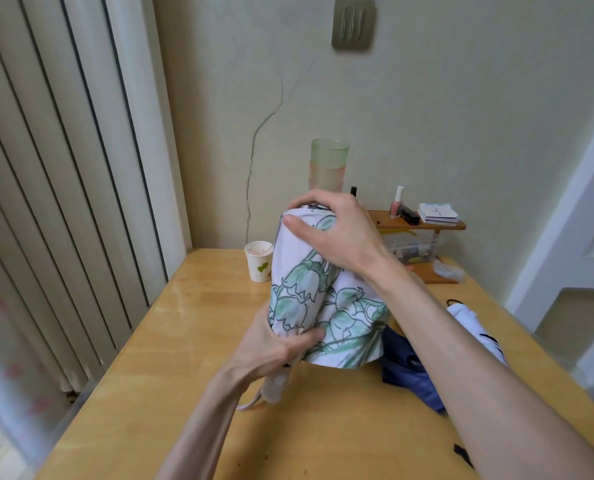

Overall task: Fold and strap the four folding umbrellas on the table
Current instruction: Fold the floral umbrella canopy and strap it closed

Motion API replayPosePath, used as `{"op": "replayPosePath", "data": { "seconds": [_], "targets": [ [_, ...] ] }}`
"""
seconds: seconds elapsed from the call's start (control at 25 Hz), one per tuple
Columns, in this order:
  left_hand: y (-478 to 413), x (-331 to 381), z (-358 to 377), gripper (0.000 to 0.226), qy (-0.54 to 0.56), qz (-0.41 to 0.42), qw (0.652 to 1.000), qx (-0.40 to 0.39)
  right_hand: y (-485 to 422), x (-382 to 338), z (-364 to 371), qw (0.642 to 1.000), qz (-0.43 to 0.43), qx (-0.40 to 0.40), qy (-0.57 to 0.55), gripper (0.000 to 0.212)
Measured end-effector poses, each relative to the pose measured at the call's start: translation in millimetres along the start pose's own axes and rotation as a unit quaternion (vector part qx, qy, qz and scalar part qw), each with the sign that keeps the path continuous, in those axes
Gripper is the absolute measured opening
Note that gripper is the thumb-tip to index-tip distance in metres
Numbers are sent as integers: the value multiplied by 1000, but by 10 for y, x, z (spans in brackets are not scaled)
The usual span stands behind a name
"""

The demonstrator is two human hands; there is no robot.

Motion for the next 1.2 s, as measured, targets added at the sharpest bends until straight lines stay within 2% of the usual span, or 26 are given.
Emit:
{"op": "replayPosePath", "data": {
  "seconds": [0.08, 0.16, 0.24, 0.32, 0.44, 0.52, 0.6, 0.72, 0.84, 0.96, 1.04, 1.12, 1.2],
  "targets": [
    [15, -49, 15, 51, 29, -16, 999, 17, -24, -28, 30, 998, 12, -50, -25, 38],
    [18, -72, 4, 55, 85, -31, 995, 39, 7, 21, 4, 993, 36, -98, -48, 65],
    [2, -81, -60, 51, 153, -47, 985, 57, 112, 130, -47, 992, 51, -107, -40, 87],
    [-8, -74, -137, 48, 186, -53, 978, 73, 278, 239, -78, 989, 62, -128, -50, 100],
    [-16, -68, -210, 46, 212, -61, 971, 89, 611, 339, -13, 972, 66, -216, -62, 126],
    [-11, -59, -232, 39, 228, -70, 967, 94, 765, 381, 85, 971, 44, -224, -63, 131],
    [-11, -51, -253, 34, 229, -76, 965, 102, 805, 455, 182, 982, 23, -160, -95, 114],
    [-16, -34, -246, 30, 236, -69, 964, 103, 816, 605, 283, 991, 15, 29, -127, 76],
    [-20, -12, -214, 41, 251, -55, 961, 105, 917, 680, 339, 978, 27, 207, -24, 58],
    [-20, -5, -271, 44, 248, -37, 963, 100, 1041, 705, 258, 936, -13, 335, 108, 41],
    [-22, -8, -322, 42, 250, -42, 960, 118, 1084, 720, 191, 921, 0, 374, 107, 36],
    [-25, -13, -328, 41, 253, -57, 956, 139, 1070, 759, 205, 937, 65, 341, -30, 29],
    [-26, -25, -316, 32, 252, -58, 955, 145, 1028, 817, 255, 937, 119, 279, -174, 25]
  ]
}}
Point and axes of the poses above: each hand's wrist, its own y-axis away from the middle knuckle, its own z-axis out of the palm, x = y × z, the point moved 3 cm from there along -y, towards the middle knuckle, and after that the axes turned 3 degrees about -x, right-handed, at the moved point
